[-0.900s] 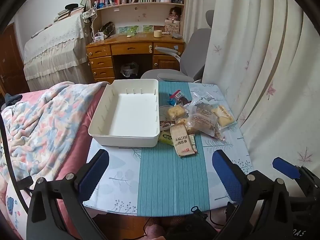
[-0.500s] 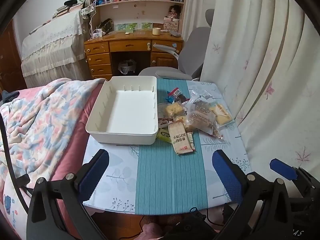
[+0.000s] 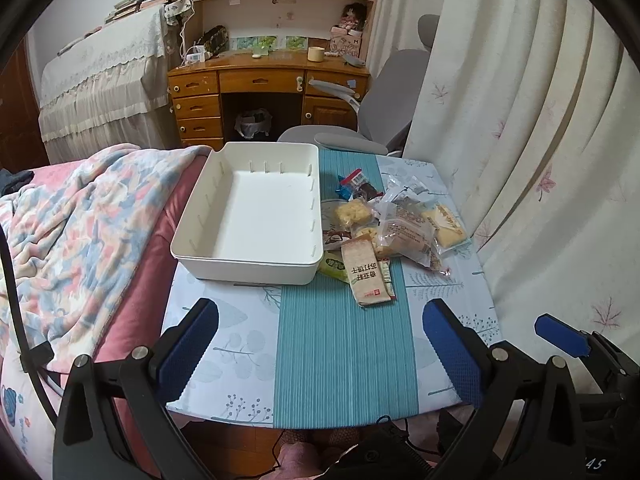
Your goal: Organize snacks
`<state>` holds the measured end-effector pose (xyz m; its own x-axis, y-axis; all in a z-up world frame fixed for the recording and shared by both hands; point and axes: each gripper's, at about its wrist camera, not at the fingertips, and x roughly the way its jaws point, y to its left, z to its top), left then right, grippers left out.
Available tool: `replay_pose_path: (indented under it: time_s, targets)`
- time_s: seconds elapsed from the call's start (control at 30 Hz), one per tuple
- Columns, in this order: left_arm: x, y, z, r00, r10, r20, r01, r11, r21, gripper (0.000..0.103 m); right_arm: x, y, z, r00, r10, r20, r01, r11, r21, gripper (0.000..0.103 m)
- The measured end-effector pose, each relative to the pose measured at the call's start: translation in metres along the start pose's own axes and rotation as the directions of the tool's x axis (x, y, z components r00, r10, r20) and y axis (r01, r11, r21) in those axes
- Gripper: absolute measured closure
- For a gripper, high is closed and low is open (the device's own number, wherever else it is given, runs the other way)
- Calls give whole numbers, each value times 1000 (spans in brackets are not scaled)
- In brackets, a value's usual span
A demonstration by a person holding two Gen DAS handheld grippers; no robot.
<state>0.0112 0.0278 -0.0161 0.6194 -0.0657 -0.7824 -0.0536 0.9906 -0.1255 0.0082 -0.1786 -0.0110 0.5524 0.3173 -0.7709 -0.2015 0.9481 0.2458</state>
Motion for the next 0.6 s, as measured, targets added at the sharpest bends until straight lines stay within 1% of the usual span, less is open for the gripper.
replay_pose_path:
  time_s: [0.17,0.37,0.53,0.6]
  targets:
    - [6,13,3,999,-37,-21,37,999,3,2,9,7,1,1000,-11,12,11,1000,-3,12]
    - [16,20,6,998,-30,-47,32,999,44,2,16,19,-2,998,-54,40,54,999,3,12]
    - [28,23,8,994,-35,-106,44,995,89,2,21,23,-5,996,-84,40,83,996,20,12]
    - [33,22,9,991,-47,-129,61,992,107,2,21,24,-6,994,-100,47,99,995,22,12]
